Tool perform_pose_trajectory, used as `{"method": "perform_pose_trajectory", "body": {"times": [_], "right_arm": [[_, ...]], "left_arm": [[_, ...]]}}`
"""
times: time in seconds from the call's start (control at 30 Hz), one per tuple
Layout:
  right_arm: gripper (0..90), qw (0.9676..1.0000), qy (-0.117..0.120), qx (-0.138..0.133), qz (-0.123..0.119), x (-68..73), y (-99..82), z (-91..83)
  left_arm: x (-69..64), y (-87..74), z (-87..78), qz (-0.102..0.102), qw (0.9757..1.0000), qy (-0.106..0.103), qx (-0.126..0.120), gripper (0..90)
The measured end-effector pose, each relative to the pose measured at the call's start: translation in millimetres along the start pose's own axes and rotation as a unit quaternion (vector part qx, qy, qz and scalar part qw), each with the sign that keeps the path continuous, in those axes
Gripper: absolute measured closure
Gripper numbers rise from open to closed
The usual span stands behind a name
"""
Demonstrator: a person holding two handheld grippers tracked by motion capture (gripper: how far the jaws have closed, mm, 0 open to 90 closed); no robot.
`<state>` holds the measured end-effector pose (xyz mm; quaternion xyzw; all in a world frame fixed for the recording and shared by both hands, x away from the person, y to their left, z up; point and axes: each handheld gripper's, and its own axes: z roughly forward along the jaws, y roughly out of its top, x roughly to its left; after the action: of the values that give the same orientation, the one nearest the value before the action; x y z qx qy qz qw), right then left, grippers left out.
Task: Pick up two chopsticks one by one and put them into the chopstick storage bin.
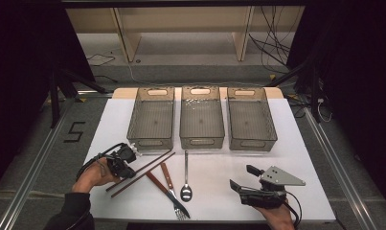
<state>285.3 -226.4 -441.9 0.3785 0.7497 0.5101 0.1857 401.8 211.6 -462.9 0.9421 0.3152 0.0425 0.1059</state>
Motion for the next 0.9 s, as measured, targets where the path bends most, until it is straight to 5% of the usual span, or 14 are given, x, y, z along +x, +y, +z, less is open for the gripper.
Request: {"method": "perform_pose_trajectory", "body": {"times": [0.33,0.67,0.9], "right_arm": [[21.4,1.0000,0.000,-0.001,0.002,-1.0,0.2,-0.2],[21.4,1.0000,-0.001,-0.001,0.001,-1.0,0.2,-0.6],[21.4,1.0000,0.000,-0.003,0.002,-0.9,0.3,-0.9]], "left_arm": [[-2.0,-1.5,-2.4,0.017,0.9998,-0.003,-0.012,84.2],[-7.1,-1.0,-22.2,0.032,0.9990,0.012,-0.027,84.3],[-12.0,-0.2,-41.5,0.041,0.9966,0.014,-0.070,84.4]]}}
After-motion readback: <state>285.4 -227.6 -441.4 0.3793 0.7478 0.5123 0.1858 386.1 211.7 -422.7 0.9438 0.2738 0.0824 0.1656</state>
